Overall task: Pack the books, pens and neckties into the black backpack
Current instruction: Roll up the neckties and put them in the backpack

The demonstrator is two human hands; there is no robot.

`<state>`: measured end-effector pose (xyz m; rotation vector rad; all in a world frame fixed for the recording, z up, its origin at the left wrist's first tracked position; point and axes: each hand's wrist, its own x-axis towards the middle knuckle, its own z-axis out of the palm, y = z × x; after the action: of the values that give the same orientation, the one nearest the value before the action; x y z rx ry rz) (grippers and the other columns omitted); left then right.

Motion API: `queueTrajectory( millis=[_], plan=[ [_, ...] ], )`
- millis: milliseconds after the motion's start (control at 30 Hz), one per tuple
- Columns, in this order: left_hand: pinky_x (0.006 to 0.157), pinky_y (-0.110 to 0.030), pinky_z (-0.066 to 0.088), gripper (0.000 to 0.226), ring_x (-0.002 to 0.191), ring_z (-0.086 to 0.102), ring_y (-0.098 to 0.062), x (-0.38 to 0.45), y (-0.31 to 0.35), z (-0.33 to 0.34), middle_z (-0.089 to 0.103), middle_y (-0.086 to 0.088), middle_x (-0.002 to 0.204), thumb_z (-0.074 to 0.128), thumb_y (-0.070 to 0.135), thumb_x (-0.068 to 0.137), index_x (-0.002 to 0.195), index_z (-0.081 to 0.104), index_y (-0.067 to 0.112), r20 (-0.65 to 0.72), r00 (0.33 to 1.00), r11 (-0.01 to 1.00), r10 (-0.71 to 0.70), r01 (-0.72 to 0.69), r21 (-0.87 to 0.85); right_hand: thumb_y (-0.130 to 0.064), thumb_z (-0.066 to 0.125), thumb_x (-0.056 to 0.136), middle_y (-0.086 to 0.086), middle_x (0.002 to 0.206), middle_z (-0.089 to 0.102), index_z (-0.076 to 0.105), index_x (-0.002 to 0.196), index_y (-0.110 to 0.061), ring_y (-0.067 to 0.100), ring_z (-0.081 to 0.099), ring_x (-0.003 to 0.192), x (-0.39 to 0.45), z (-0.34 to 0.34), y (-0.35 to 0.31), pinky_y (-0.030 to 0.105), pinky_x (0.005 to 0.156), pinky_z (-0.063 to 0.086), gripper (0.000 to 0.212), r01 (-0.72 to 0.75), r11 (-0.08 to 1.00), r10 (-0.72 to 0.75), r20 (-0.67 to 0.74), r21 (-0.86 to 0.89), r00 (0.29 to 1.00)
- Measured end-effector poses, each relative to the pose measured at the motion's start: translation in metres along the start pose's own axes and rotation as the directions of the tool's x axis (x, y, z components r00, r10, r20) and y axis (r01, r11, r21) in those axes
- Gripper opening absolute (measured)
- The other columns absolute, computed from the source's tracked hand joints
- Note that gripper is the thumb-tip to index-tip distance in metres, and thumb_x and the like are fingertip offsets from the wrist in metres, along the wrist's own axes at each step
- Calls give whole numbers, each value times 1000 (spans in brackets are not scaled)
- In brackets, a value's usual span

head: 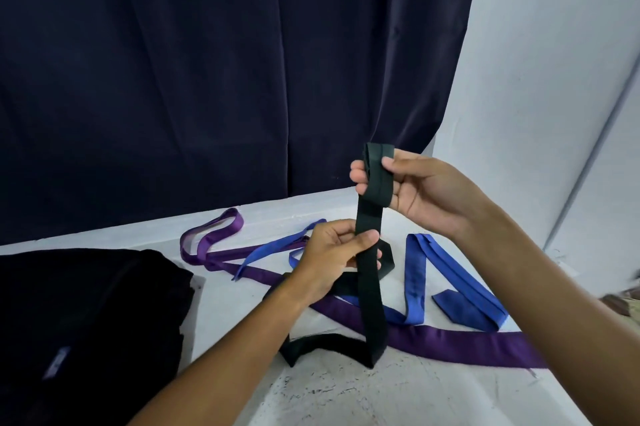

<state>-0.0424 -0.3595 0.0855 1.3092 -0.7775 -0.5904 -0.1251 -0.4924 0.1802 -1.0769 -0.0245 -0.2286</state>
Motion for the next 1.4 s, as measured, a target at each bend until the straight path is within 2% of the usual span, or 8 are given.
queueTrajectory(
  millis=[300, 433, 567, 733, 900, 1100, 1267, 1400],
  plan=[
    [54, -29, 56, 6, 51, 66, -20, -27, 11, 0, 72, -9, 70, 64, 8, 91, 90, 69, 10, 22, 997, 996, -77, 76, 45, 11, 41, 96, 20, 110, 67, 58, 119, 0, 30, 71, 100, 12, -31, 9, 37, 86, 58, 30, 130, 940, -201, -204, -316, 958],
    [46, -24, 50, 33, 43, 59, -17, -32, 31, -2, 72, -12, 70, 65, 11, 89, 121, 60, 18, -20, 999, 999, -48, 48, -14, 13, 45, 94, 15, 108, 70, 60, 119, -4, 19, 71, 98, 12, -46, 23, 27, 84, 57, 33, 168, 692, -312, -82, -702, 946],
    [43, -22, 42, 36, 40, 49, -14, -29, 59, -18, 64, -9, 63, 73, 24, 75, 109, 67, 14, 13, 1000, 996, -10, 9, 84, -5, 48, 100, 10, 93, 72, 66, 103, 0, 18, 69, 88, 7, -56, 30, 31, 86, 54, 19, 119, 587, -112, 65, -801, 992],
    [66, -29, 45, 42, 65, 53, -22, -17, 94, -56, 58, -22, 74, 91, 18, 63, 96, 65, 14, 197, 980, 866, 1, -99, 490, -75, 47, 81, 19, 103, 73, 70, 107, 0, 35, 69, 100, -5, -55, 35, 41, 99, 50, 82, -113, 547, 376, 123, -829, 918],
    [57, -22, 39, 32, 58, 45, -9, 1, 96, -77, 56, -4, 63, 87, 29, 67, 80, 65, 11, 291, 953, 806, -86, -105, 583, -65, 51, 88, 25, 99, 70, 67, 107, 0, 37, 70, 85, -13, -53, 34, 41, 85, 53, 70, -230, 746, 561, 402, -625, 723],
    [48, -20, 35, 36, 52, 44, -15, 10, 50, -83, 57, -11, 62, 86, 51, 61, 62, 67, 21, 211, 972, 946, -104, 32, 322, -41, 46, 100, 27, 107, 67, 53, 124, 11, 36, 70, 90, -8, -51, 30, 42, 85, 54, 58, -324, 942, 280, 729, -84, 625],
    [58, -24, 40, 31, 56, 51, -18, 11, 20, -57, 55, -1, 50, 73, 47, 74, 56, 64, 23, 143, 988, 997, -54, 46, 61, -25, 49, 100, 35, 115, 60, 45, 130, 17, 42, 63, 101, -5, -29, 29, 48, 94, 47, 52, -288, 927, 54, 676, 239, 735],
    [43, -22, 25, 31, 36, 30, -11, 9, 12, -33, 41, -2, 47, 50, 48, 85, 81, 64, 20, -9, 999, 999, -42, 41, -26, -29, 67, 84, 28, 120, 64, 59, 124, 9, 37, 66, 106, 0, -13, 20, 45, 93, 53, 55, -9, 983, -71, 421, 184, 904]
  ],
)
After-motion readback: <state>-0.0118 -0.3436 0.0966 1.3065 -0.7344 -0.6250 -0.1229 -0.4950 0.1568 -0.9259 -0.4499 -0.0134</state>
